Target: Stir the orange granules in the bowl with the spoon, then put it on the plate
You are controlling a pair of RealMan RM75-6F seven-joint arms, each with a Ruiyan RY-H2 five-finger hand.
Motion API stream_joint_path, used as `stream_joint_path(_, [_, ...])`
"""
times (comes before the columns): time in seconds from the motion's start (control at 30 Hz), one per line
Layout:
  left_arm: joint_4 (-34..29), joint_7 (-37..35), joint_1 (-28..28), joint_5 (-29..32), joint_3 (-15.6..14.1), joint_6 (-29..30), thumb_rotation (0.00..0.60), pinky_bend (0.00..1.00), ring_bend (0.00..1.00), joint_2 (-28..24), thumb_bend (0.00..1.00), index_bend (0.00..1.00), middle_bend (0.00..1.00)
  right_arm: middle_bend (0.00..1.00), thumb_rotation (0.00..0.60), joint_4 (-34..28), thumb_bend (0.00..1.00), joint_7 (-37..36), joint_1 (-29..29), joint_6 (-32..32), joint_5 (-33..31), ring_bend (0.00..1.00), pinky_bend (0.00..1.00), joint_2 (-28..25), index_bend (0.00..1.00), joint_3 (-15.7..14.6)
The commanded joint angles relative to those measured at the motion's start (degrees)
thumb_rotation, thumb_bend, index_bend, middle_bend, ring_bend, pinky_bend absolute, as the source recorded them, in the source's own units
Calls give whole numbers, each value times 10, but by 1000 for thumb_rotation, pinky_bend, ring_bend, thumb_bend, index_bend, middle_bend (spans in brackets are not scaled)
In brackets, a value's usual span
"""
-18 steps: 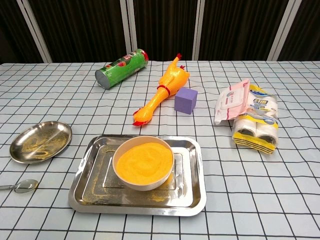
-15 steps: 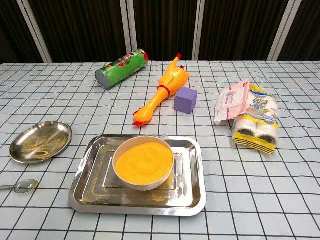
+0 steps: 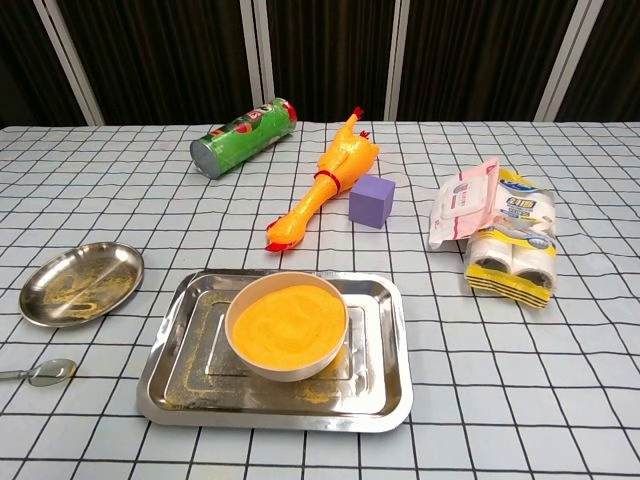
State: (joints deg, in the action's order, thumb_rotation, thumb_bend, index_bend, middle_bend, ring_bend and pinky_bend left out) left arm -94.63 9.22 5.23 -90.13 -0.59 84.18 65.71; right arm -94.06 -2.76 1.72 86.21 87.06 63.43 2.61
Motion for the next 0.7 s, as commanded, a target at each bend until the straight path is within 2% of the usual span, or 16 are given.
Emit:
stream_joint_path(0.03, [-11,10,8,13,-3,-25,600,1,0,0,165,0,0,0,600,-2,405,-1,0,0,-1,0,0,-1,0,0])
stream_joint_path(0.23, [-32,57,22,35,5,-52,600,9,0,9,167,9,0,0,600,-3,405,-4,0,-3,-1,0,0,-2,0,-2])
stream_joint_path(0.3, [-36,71,27,44,7,-62,600,9,0,18,189,92,0,0,600,-4,405,-5,0,-3,-2,0,0,-2,0,-2])
stream_joint_path(0.37, [-42,84,32,56,9,-74,600,9,0,28,246,290,0,0,600,-5,405,-5,0,-3,-2,0,0,-2,0,-2])
stream_joint_path(0.47, [-46,107,40,82,11,-97,600,9,0,46,305,458,0,0,600,-7,405,-6,0,-5,-2,0,0,-2,0,-3])
stream_joint_path(0.57, [-44,130,48,110,14,-116,600,9,0,63,334,504,0,0,600,-8,405,-6,0,-7,-2,0,0,-2,0,-4])
stream_joint_path(0.7, [-38,164,56,150,17,-136,600,9,0,88,361,513,0,0,600,-9,404,-9,0,-8,-3,0,0,-2,0,-3])
